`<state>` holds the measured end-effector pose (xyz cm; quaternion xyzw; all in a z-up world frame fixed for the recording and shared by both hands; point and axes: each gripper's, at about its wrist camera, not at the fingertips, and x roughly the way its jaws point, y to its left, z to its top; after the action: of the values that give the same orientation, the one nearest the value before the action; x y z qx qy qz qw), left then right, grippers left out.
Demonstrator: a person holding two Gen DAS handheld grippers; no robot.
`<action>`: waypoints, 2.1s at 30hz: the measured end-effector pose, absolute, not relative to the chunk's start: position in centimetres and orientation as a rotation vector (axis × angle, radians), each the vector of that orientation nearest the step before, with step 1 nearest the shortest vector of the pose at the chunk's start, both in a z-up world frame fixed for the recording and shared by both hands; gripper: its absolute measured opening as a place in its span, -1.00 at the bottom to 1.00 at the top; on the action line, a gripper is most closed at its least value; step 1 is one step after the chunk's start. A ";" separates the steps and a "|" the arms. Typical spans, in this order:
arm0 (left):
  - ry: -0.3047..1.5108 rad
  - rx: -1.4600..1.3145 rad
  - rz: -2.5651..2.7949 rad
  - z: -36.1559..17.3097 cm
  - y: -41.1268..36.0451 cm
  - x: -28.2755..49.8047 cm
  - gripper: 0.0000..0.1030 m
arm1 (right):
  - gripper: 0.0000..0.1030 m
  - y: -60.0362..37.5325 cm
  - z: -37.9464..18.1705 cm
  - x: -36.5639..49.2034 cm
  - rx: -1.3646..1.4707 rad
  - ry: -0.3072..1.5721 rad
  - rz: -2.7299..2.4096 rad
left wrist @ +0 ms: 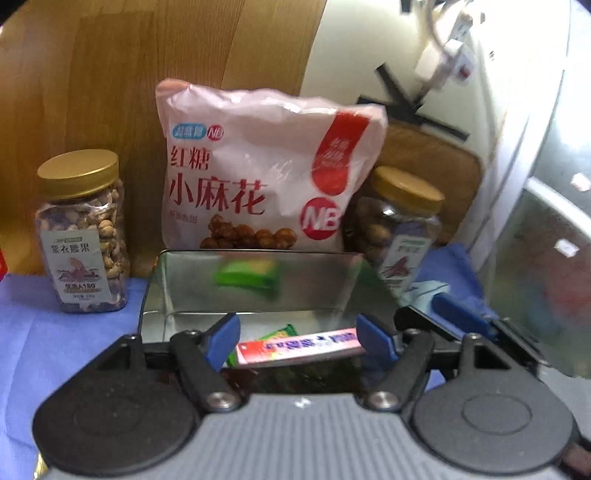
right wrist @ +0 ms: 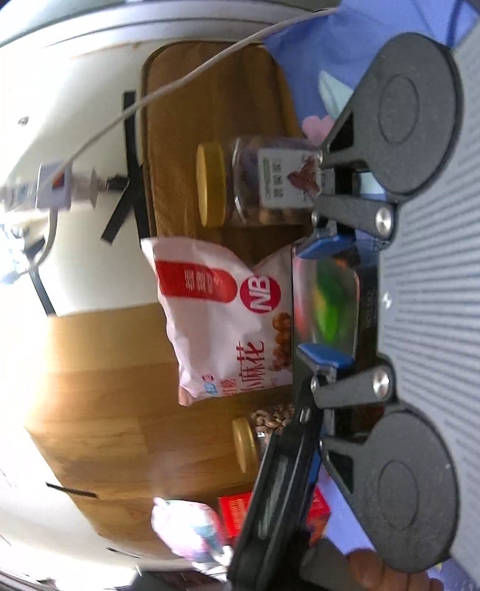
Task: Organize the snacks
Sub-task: 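Lower the wafer box into the metal tin and open the left gripper, then grasp the yellow-lidded jelly cup with the left gripper, then place the jelly cup into the metal tin and release it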
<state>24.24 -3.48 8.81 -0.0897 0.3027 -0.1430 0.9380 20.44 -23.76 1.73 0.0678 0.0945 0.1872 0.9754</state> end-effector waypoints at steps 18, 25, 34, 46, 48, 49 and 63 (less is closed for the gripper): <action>0.809 -0.317 -0.489 4.4 -4.5 20.0 0.28 | -0.09 -23.2 -2.0 12.6 0.045 0.408 0.501; 0.852 -0.276 -0.491 3.2 -6.1 20.2 0.07 | -0.09 -21.8 -2.8 13.2 0.005 0.440 0.529; 0.872 -0.255 -0.462 1.9 -6.5 20.5 -0.16 | 0.01 -21.3 -3.0 13.5 -0.002 0.481 0.539; 0.874 -0.372 -0.455 2.5 -3.8 18.6 -0.14 | -0.02 -20.4 -3.2 13.2 -0.024 0.500 0.585; 0.862 -0.385 -0.459 2.7 -3.5 18.1 -0.15 | -0.02 -20.2 -3.1 12.6 -0.035 0.473 0.592; 0.855 -0.387 -0.460 2.9 -3.3 17.8 -0.15 | -0.02 -20.2 -3.0 12.4 -0.034 0.459 0.598; 0.652 -0.228 -0.415 10.0 -3.1 19.5 -0.15 | -0.02 -17.9 2.3 14.8 -0.106 0.254 0.576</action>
<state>19.52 -3.08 10.03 -0.1112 0.3172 -0.2018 0.9199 14.82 -17.89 2.35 -0.0520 0.1248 0.2829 0.9496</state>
